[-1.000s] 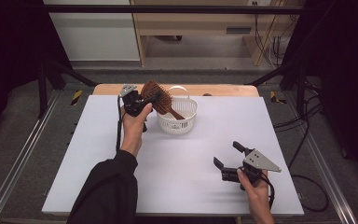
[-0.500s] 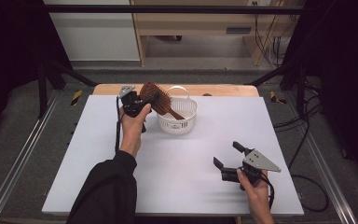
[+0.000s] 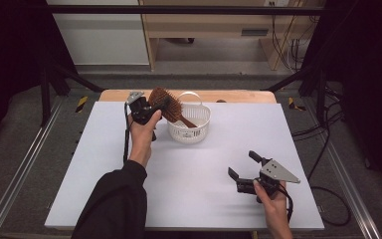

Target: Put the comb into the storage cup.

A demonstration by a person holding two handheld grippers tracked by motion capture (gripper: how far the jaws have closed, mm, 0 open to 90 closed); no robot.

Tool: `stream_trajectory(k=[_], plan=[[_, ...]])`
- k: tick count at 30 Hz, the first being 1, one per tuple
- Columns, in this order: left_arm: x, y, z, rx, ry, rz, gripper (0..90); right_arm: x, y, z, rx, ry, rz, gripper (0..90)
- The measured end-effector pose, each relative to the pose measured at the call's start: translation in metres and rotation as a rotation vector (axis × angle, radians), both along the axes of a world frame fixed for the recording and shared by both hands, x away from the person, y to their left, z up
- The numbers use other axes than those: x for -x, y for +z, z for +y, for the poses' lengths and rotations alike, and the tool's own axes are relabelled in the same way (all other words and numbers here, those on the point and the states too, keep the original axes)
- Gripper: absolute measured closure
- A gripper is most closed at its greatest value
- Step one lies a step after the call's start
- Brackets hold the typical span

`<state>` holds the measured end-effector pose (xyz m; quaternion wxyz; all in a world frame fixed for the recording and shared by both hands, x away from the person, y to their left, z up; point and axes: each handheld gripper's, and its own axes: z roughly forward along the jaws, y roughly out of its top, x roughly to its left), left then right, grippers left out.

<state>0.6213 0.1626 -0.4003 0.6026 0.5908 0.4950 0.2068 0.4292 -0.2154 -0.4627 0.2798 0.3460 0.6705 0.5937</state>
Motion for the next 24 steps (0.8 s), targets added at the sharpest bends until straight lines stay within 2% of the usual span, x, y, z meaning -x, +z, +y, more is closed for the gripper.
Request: stream_trajectory(k=[6,24], plan=[[0.0008,0.0013,0.0004,-0.024,0.007,-0.010,40.6,0.0000,-0.0002,0.0006,0.001,0.001,0.001,5.0],[-0.0001,0.0014,-0.0015,-0.023,0.035,-0.012,39.1,0.0004,0.0000,0.0004,0.000,0.001,0.003,5.0]])
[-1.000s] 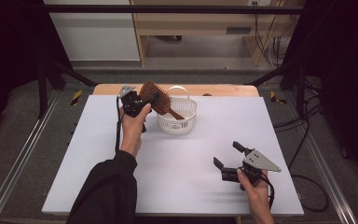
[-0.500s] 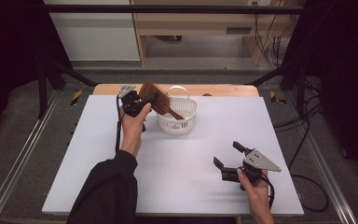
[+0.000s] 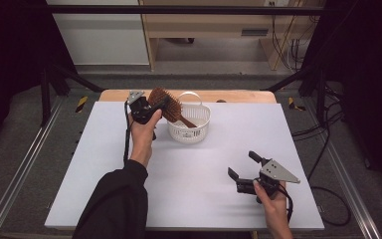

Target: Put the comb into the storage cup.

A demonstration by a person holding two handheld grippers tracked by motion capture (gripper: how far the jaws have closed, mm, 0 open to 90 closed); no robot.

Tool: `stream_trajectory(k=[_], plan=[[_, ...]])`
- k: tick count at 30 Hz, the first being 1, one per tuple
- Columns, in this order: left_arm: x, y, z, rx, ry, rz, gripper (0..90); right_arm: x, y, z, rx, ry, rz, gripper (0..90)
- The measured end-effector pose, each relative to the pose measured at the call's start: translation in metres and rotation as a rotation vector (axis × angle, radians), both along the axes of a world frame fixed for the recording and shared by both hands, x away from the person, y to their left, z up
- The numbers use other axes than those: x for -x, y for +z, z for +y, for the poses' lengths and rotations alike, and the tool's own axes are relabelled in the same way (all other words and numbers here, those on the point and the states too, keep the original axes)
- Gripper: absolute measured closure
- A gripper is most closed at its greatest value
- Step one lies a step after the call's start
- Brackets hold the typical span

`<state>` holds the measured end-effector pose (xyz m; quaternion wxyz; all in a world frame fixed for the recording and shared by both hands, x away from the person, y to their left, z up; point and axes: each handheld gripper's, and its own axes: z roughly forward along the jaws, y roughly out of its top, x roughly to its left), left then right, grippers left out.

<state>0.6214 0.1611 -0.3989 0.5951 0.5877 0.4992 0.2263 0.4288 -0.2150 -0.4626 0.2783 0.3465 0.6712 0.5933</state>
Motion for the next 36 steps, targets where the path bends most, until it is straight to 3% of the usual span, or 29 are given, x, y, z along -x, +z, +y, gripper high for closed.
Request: stream_trajectory(k=[24,36], plan=[[-0.0012,0.0028,-0.0019,-0.034,0.008,-0.015,38.2,0.0004,0.0008,-0.0013,-0.003,-0.005,-0.003,5.0],[-0.0021,0.0014,-0.0002,-0.034,0.010,-0.002,37.2,0.0008,0.0014,-0.0020,-0.009,-0.005,-0.004,5.0]])
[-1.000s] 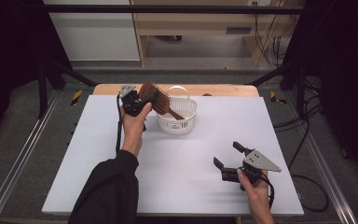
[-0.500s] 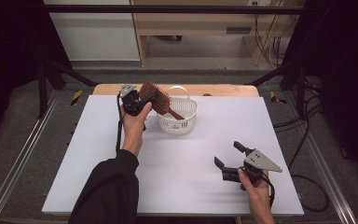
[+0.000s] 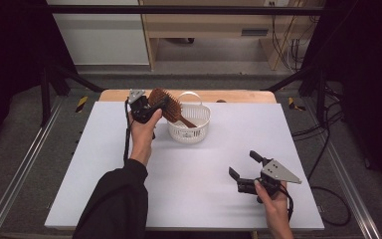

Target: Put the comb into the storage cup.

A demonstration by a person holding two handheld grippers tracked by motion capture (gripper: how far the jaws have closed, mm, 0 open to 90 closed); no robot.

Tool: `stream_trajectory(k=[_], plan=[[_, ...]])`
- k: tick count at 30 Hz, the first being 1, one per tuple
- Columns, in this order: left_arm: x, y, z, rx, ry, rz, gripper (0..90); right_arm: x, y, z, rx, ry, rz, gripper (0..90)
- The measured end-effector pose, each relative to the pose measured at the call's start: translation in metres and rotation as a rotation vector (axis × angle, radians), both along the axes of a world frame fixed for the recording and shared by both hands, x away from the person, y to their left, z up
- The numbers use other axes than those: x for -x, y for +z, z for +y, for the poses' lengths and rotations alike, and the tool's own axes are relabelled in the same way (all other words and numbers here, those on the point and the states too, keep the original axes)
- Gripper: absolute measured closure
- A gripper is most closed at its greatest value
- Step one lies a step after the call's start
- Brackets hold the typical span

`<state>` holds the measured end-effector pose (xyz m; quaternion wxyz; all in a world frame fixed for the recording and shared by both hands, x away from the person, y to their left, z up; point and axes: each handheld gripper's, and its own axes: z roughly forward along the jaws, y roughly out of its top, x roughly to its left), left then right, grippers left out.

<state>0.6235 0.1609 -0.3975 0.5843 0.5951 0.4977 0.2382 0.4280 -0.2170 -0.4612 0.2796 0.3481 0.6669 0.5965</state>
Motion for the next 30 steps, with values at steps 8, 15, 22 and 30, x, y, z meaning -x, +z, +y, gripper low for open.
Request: stream_trajectory(k=[8,15,22,30], plan=[[0.0003,0.0003,-0.0010,-0.006,0.005,-0.002,36.8,0.0003,0.0002,-0.0001,-0.004,-0.001,0.001,5.0],[0.0010,0.0009,-0.0018,-0.021,0.006,-0.006,36.3,0.0003,0.0005,-0.0004,-0.010,0.003,0.004,5.0],[0.0020,0.0016,-0.0031,-0.050,0.013,-0.012,34.7,-0.0001,0.0001,-0.0001,-0.005,0.001,0.002,5.0],[0.0027,0.0017,-0.0028,-0.100,0.023,-0.023,28.7,0.0000,0.0001,0.0003,-0.006,0.002,0.004,4.9]])
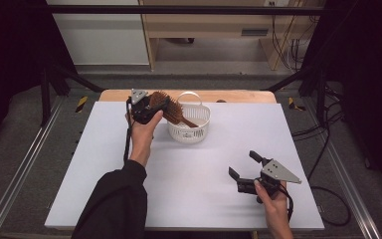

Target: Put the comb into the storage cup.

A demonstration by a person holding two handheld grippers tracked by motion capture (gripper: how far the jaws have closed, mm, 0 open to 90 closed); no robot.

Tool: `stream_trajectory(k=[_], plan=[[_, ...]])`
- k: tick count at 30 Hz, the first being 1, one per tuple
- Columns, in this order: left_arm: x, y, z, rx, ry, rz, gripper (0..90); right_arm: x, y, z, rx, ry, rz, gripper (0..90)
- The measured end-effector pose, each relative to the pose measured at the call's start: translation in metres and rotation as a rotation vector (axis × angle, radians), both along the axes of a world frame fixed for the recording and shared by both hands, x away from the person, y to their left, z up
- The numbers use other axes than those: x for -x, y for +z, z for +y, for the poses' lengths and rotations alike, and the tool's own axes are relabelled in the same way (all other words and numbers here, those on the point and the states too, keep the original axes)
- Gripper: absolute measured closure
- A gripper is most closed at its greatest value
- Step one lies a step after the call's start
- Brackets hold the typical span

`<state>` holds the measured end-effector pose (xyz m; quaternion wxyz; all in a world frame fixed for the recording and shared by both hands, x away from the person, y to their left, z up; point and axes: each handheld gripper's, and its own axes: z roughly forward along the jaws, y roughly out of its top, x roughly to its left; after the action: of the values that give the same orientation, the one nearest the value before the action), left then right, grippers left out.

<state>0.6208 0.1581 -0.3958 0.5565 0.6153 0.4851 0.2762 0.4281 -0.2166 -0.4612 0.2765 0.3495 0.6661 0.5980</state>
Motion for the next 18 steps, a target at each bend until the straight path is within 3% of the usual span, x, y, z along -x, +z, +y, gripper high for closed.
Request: stream_trajectory(k=[6,10,18], plan=[[0.003,0.005,0.000,-0.027,0.000,-0.039,27.5,0.000,0.000,0.001,0.002,0.001,0.000,4.8],[0.006,0.008,0.001,-0.068,0.006,-0.062,25.4,0.000,0.000,0.001,0.003,0.003,0.002,4.8],[0.009,0.012,-0.001,-0.079,0.001,-0.077,16.1,0.000,0.000,0.001,0.002,0.000,0.002,4.3]])
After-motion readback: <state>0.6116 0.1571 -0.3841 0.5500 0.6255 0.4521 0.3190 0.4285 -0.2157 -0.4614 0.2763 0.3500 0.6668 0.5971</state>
